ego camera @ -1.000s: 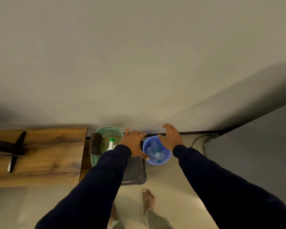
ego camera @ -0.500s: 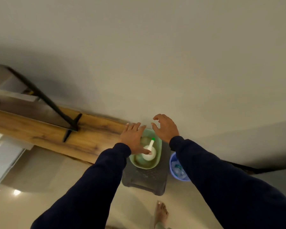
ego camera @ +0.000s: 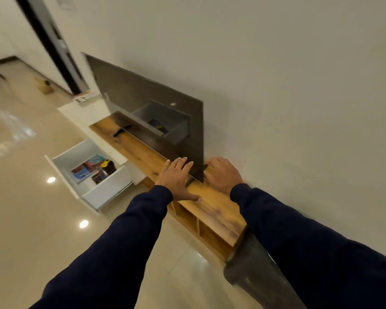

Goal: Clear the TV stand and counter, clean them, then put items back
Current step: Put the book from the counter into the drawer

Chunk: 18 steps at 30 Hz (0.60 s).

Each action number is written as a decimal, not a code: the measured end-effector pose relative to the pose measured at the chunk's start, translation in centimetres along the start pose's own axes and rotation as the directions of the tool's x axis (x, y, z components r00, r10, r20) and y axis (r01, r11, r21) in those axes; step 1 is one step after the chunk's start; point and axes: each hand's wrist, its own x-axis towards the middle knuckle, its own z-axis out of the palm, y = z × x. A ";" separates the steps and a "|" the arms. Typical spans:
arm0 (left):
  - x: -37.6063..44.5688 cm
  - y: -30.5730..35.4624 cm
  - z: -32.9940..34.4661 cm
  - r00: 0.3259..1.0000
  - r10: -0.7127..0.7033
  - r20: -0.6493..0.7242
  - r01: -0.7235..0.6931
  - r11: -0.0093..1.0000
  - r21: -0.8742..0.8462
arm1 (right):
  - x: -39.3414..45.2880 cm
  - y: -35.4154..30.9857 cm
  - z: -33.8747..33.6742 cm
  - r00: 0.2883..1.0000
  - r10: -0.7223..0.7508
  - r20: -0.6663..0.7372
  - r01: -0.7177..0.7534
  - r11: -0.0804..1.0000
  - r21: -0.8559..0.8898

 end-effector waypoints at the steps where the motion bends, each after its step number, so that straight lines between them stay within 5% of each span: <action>1: -1.2 -3.0 -0.2 0.999 -0.036 -0.028 0.036 0.999 0.000 | 1.4 -2.8 1.0 0.999 -0.043 0.007 0.043 0.999 0.005; 12: -9.2 -29.7 -0.7 0.939 -0.332 -0.087 0.327 0.942 -0.068 | 15.7 -26.0 12.7 0.917 -0.363 0.164 0.372 0.928 -0.023; 18: -8.9 -45.2 -0.3 0.899 -0.434 -0.059 0.429 0.900 -0.082 | 26.5 -36.6 20.9 0.888 -0.413 0.204 0.429 0.902 -0.041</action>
